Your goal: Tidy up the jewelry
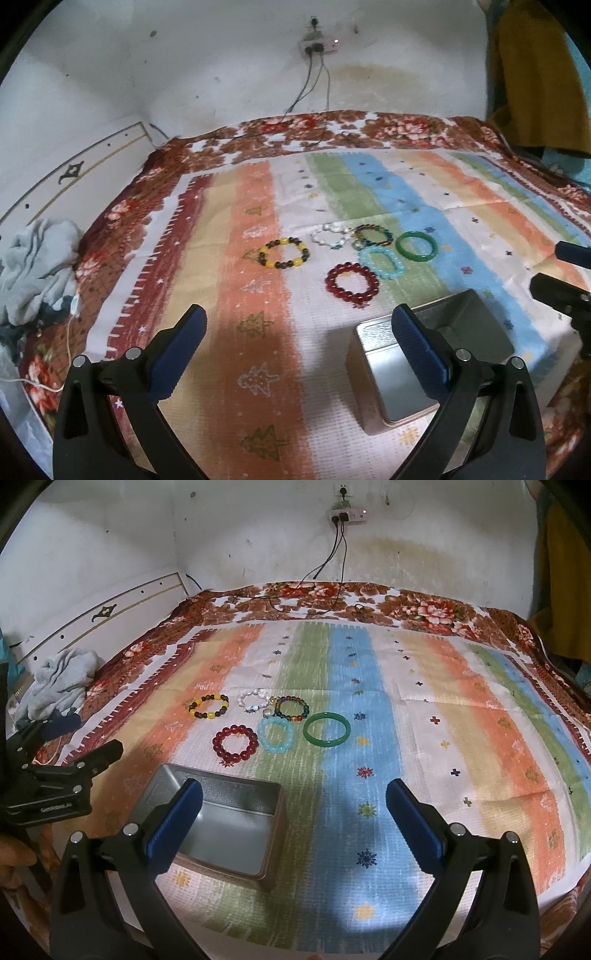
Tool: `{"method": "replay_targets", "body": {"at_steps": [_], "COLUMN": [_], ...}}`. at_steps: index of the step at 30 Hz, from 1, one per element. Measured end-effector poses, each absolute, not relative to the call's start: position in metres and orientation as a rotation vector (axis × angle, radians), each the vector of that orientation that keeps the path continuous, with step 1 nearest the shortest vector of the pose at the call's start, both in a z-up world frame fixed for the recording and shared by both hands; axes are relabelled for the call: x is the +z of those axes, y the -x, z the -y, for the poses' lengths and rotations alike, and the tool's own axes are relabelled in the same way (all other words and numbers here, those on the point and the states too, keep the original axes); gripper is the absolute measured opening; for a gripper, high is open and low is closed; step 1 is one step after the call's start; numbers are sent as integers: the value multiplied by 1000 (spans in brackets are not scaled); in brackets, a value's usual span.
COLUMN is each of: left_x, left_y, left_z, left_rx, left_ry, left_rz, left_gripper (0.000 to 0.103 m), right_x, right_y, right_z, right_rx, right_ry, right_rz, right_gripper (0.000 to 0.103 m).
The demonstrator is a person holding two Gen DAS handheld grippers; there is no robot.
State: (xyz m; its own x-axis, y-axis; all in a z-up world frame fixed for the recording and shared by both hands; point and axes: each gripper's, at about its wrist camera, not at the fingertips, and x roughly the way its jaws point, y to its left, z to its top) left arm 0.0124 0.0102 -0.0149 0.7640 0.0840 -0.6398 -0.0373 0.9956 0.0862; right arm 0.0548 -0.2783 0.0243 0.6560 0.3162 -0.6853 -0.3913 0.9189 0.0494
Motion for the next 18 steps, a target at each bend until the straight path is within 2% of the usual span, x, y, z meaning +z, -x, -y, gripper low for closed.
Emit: {"method": "replay_targets", "body": {"at_steps": [18], "left_x": [-19], "left_y": [-38], "left_z": [-17], "left_rx": [64], "left_ry": [-29], "left_rz": [-748], "left_gripper": [98], "right_x": [20], "right_y": [-88], "right_z": [270], "right_rx": [380], "right_ry": [113], "right_rz": [-805], "right_gripper": [98]}}
